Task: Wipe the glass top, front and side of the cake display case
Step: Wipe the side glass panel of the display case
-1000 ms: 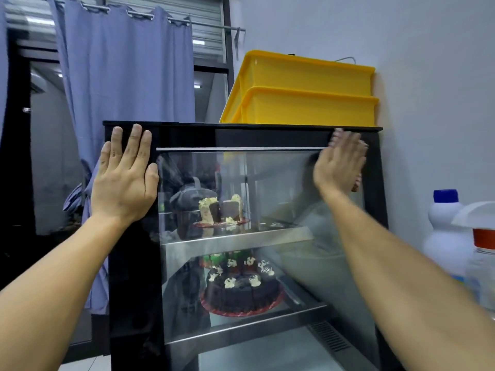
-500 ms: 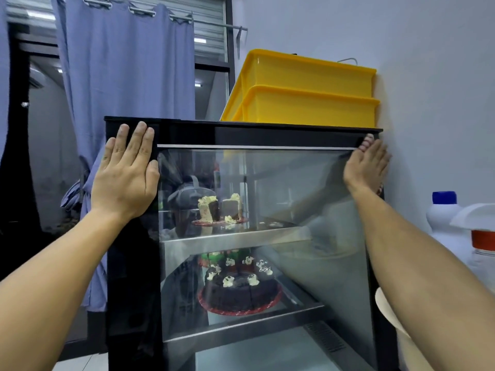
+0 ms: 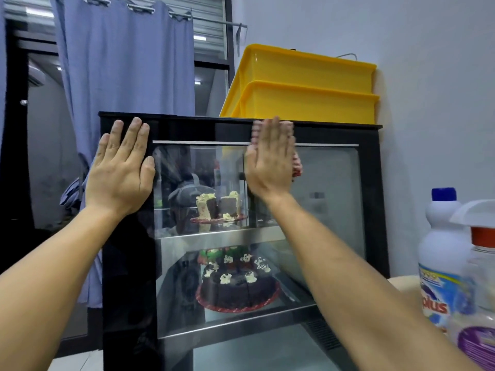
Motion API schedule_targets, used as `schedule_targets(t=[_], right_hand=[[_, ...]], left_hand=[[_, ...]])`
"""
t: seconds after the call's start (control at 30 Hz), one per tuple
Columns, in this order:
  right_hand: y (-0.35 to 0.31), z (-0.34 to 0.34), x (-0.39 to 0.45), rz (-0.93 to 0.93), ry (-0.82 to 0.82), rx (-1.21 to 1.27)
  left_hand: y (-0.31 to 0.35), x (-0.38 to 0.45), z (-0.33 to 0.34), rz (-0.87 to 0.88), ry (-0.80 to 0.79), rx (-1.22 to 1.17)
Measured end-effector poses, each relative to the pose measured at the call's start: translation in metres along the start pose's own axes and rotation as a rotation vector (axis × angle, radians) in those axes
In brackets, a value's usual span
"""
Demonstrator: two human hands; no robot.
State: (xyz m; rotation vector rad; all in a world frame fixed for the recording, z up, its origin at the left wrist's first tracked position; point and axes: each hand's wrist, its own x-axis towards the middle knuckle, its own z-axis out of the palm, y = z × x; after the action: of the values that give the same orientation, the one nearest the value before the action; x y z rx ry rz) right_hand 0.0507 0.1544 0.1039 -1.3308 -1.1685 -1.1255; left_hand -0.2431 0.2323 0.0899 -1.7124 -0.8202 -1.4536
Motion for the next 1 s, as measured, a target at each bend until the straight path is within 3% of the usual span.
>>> schedule_targets(t=[0.07,0.13,0.17,0.33,0.47,0.5,0.57,0.73,0.8,0.87,1.0], right_hand=[[0.022,-0.007,0.000,-0.254,-0.075,-0.005],[0.070,-0.015,0.008,-0.271,-0.105,-0.064],[0.097,-0.020,0.012,-0.165,-0.091,-0.085],[0.179,-0.054,0.003,0.724,-0.013,0.047],[0.163,-0.053,-0.003,1.031,0.089,0.065],[0.144,-0.048,0.001,1.021,0.121,0.064],[0.090,-0.035,0.010,0.824,0.149,0.073],[-0.037,0.006,-0.033,-0.235,0.023,-0.020],[-0.032,0.006,-0.062,-0.475,-0.072,-0.035],[0.001,0.000,-0.073,-0.420,-0.069,-0.058],[0.018,-0.008,-0.043,0.294,-0.011,0.005]], left_hand=[[-0.001,-0.001,0.000,0.011,0.001,-0.001],[-0.001,-0.001,0.000,0.011,0.006,0.001],[-0.001,0.000,0.000,0.009,0.006,0.000],[0.001,-0.002,0.001,-0.008,0.012,-0.011],[0.002,-0.001,0.001,-0.010,0.019,-0.014],[0.002,-0.002,0.001,-0.016,0.020,-0.014],[0.001,-0.001,0.000,-0.016,0.014,-0.012],[-0.002,0.000,-0.001,0.008,-0.015,-0.004],[-0.001,-0.002,-0.004,0.004,-0.040,-0.001],[-0.002,0.000,-0.007,0.011,-0.073,0.011],[0.001,0.002,-0.011,0.005,-0.135,0.034]])
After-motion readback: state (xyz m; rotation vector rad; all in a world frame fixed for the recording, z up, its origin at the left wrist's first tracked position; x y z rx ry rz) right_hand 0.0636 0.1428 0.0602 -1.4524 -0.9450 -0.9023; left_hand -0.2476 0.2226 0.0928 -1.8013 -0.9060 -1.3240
